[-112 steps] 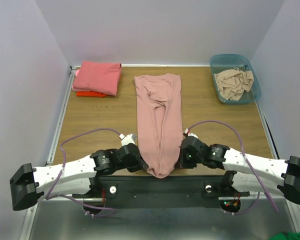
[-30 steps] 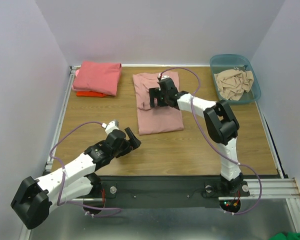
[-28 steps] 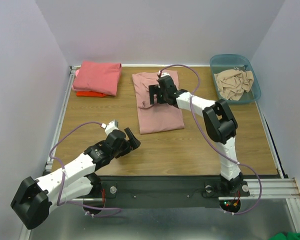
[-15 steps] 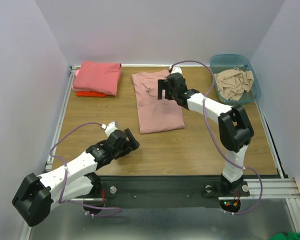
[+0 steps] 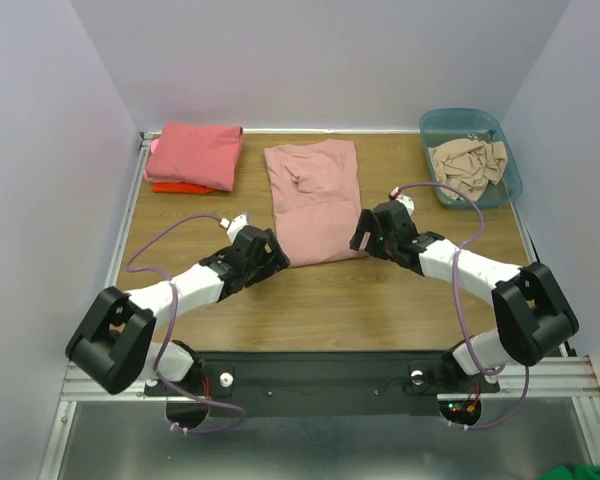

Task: Fold and stack the t-shirts
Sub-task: Fold the tshirt

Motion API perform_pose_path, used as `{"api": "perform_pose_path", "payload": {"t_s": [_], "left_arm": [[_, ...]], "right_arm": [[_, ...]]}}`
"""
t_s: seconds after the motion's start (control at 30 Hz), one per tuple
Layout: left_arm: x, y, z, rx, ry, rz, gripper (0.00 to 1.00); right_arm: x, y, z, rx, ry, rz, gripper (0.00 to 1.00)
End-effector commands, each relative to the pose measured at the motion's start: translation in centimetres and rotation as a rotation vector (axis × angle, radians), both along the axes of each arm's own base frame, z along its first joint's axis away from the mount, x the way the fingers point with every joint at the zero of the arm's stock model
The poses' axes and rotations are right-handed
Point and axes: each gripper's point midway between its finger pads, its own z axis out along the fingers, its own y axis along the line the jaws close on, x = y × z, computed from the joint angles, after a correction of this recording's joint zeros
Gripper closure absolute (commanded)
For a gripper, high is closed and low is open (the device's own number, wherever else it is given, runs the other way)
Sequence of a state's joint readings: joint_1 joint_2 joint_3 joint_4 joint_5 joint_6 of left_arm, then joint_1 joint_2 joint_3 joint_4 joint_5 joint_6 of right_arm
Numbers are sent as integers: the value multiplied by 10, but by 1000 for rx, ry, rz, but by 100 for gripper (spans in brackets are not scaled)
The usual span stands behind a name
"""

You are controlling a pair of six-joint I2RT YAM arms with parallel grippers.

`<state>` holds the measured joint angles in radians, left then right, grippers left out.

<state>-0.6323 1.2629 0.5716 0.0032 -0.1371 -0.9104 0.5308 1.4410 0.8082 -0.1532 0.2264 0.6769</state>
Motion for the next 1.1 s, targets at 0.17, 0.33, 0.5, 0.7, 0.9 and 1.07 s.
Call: {"api": "perform_pose_path", "payload": {"t_s": [0.17,0.33,0.5,0.7,0.9,1.07], "left_arm": [[38,-18,-1,24,-36,-27,40],[44,-16,-21,61,6,0,49],[46,-19,-35,82,35,-3,65],[34,-26,-46,58,78,-67,100],[-16,-27,-29,4,50,-148,100],[-92,-53,13,-123,-7,-313,100]], "right_arm": [[15,1,-23,81,73,-94,35],[13,-3,-39,61,110,-110,49],[8,-4,-51,49,137,-108,55],[0,0,-55,66,164,-73,99],[-44,-15,-27,117,103,-23,100],[-114,-27,-4,192,139,69,100]]}}
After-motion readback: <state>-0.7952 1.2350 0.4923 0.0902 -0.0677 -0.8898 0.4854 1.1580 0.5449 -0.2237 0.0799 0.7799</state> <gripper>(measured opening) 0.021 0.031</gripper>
